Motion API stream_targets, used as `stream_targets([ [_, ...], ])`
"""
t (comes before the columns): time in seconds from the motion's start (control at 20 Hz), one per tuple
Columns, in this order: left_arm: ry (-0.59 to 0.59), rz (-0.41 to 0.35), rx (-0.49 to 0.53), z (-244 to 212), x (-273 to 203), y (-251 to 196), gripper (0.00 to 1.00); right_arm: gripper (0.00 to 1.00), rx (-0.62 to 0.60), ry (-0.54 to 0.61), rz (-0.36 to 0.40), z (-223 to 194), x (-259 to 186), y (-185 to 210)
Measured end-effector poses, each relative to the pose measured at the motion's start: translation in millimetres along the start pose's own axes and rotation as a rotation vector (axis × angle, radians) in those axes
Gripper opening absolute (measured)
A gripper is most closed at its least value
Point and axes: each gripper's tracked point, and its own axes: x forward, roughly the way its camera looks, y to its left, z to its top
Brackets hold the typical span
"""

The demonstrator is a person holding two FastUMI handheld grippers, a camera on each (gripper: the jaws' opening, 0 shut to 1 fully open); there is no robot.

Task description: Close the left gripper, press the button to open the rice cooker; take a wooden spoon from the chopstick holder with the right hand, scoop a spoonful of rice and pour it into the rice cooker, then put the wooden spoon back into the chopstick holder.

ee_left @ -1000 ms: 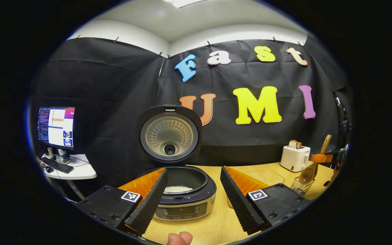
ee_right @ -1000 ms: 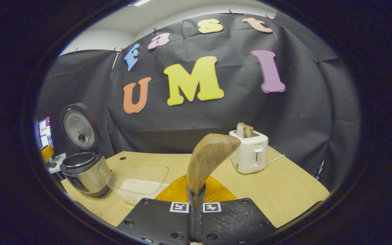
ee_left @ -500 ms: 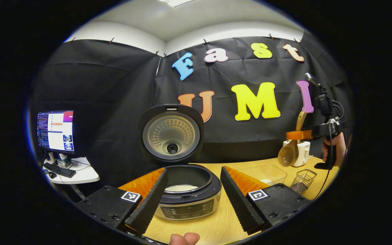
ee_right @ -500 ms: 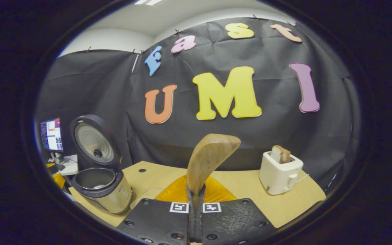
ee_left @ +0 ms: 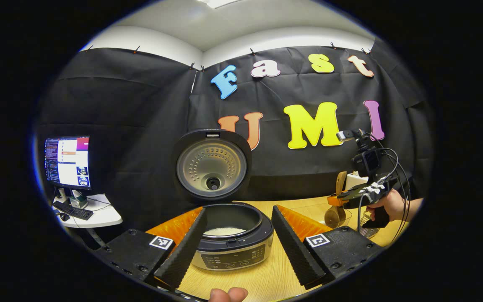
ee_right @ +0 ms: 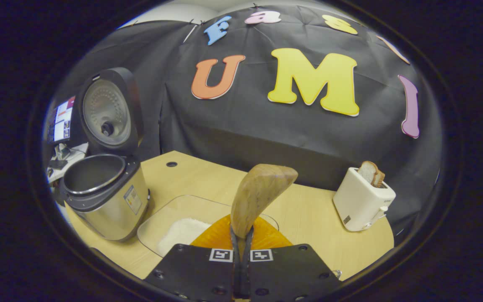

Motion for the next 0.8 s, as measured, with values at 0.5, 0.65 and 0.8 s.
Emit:
stream_targets([
  [0.5,0.020,0.015,0.003,-5,-1,11,0.98,0.00,0.004,0.059,0.035,-23,4,48],
  [0.65,0.018,0.023,0.000,-4,-1,15,0.99,0.00,0.095,0.059,0.080,-21,6,65],
  [0.8,0.017,0.032,-0.012,-4,-1,19,0.99,0.00,0.235,0.071,0.140,-13,9,82],
])
